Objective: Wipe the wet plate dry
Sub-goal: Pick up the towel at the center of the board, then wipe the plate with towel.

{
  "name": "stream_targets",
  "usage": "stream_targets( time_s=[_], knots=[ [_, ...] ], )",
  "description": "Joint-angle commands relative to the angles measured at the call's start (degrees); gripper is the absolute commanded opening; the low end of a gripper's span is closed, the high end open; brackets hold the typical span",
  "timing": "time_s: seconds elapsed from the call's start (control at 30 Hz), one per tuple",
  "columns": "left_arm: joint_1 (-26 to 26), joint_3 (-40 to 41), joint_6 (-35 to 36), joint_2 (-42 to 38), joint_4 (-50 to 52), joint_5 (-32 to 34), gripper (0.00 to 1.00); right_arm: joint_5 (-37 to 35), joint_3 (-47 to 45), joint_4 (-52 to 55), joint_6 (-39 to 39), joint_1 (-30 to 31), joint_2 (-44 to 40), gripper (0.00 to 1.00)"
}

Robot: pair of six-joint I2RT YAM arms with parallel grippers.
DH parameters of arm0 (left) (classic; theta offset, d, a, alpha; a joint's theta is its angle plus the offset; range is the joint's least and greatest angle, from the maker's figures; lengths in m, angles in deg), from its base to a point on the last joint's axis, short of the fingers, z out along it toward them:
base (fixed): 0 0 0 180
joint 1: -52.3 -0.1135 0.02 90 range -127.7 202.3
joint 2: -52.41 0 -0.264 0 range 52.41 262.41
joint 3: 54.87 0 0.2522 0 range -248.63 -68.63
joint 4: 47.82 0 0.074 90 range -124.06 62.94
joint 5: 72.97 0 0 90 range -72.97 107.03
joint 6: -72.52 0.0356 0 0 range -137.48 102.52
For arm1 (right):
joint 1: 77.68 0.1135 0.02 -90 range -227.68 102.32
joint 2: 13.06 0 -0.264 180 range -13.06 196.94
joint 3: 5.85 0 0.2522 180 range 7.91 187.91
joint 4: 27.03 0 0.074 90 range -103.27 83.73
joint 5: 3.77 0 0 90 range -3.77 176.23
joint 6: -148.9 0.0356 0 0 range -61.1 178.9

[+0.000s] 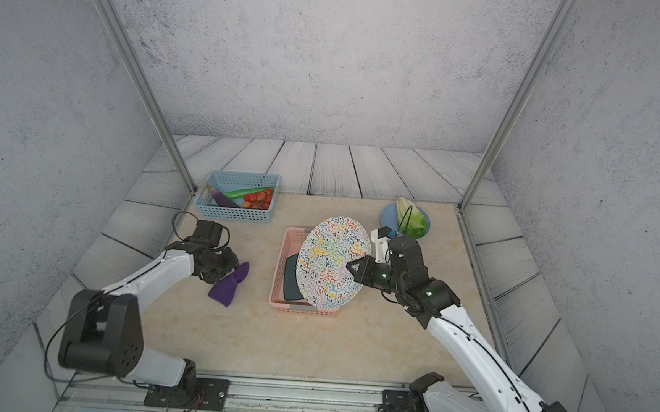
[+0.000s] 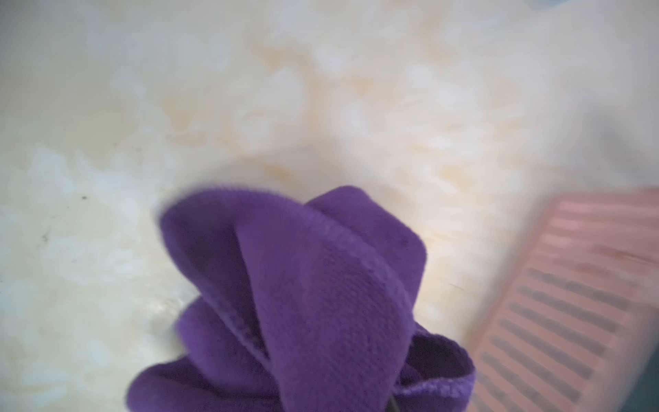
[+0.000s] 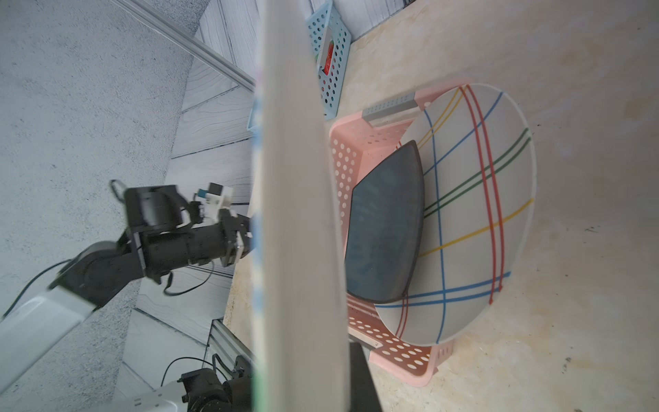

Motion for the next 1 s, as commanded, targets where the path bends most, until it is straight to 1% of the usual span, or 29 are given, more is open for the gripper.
stream_targets(
  time_s=[0.0,0.07,0.13,0.23,0.37,0.43,0.5,0.6,0.67,0.77,0.83,0.9,0.97],
  knots=[
    [9.38,-3.36,0.22,-14.04,-1.38,-8.88,0.00,4.13,-2.06,-13.23,4.96,0.19,-0.91,0.00],
    [16.48,-4.90,-0.21,-16.64,-1.84,-9.30,0.00,4.40,-4.11,-18.25,7.91,0.22,-1.23,0.00],
    [21.87,-5.58,-1.02,-16.80,-2.88,-9.44,0.00,4.48,-5.46,-22.64,10.53,0.29,-1.53,0.00],
    [27.64,-6.64,-0.54,-14.33,-2.72,-7.58,0.00,4.43,-6.14,-26.30,13.74,0.34,-1.88,0.00],
    [33.31,-8.44,1.10,-9.95,-1.12,-2.71,0.00,4.79,-5.57,-27.92,15.88,0.56,-2.28,0.00],
    [35.80,-7.90,0.08,-8.31,-2.87,-0.65,0.00,4.58,-5.59,-29.37,17.23,0.64,-2.80,0.00],
    [39.66,-7.73,-0.44,-6.20,-6.16,-0.39,0.00,3.80,-5.81,-31.17,18.76,0.73,-3.50,0.00],
    [46.12,-9.99,-0.81,-2.02,-9.20,2.22,0.00,2.90,-5.88,-34.10,20.83,0.97,-3.76,0.00],
    [49.12,-11.65,-1.90,0.70,-10.56,3.71,0.00,2.73,-5.58,-36.22,22.36,1.15,-3.49,0.00],
    [49.38,-12.72,-3.50,2.41,-11.33,4.04,0.00,2.86,-5.25,-38.20,24.03,1.26,-3.46,0.00],
    [48.26,-12.41,-3.85,1.48,-9.06,9.73,0.00,2.82,-4.97,-37.79,24.18,1.34,-4.19,0.00],
    [44.53,-11.46,-3.38,-0.91,-4.92,14.12,0.00,2.73,-4.92,-36.23,23.63,1.29,-5.86,0.00],
    [39.11,-9.91,-2.81,-3.01,-2.10,15.24,0.00,2.85,-4.90,-34.52,22.80,1.32,-7.23,0.00]
  ],
)
